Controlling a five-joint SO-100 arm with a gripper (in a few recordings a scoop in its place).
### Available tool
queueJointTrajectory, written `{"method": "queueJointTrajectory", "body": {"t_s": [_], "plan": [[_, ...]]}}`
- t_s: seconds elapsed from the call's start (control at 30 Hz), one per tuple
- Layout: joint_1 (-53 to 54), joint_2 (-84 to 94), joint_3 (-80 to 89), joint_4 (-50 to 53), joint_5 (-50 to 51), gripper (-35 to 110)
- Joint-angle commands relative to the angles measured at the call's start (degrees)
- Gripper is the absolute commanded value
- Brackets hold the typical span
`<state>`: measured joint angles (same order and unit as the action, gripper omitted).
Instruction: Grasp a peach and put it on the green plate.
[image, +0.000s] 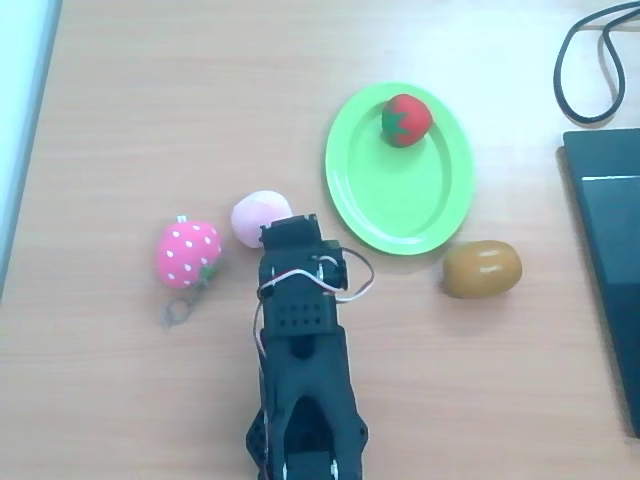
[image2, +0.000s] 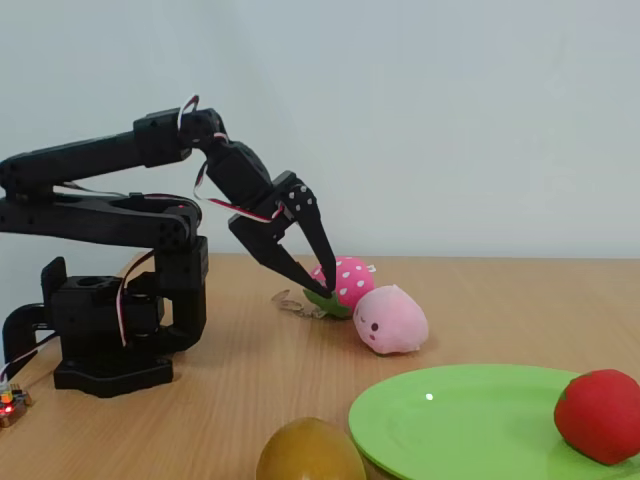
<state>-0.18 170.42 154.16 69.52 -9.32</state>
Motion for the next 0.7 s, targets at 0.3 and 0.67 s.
{"method": "queueJointTrajectory", "body": {"t_s": [0.3, 0.67], "plan": [[2.4, -13.8, -13.3, 0.7, -9.1, 29], [3.1, -23.7, -14.0, 1.3, -15.8, 51]]}}
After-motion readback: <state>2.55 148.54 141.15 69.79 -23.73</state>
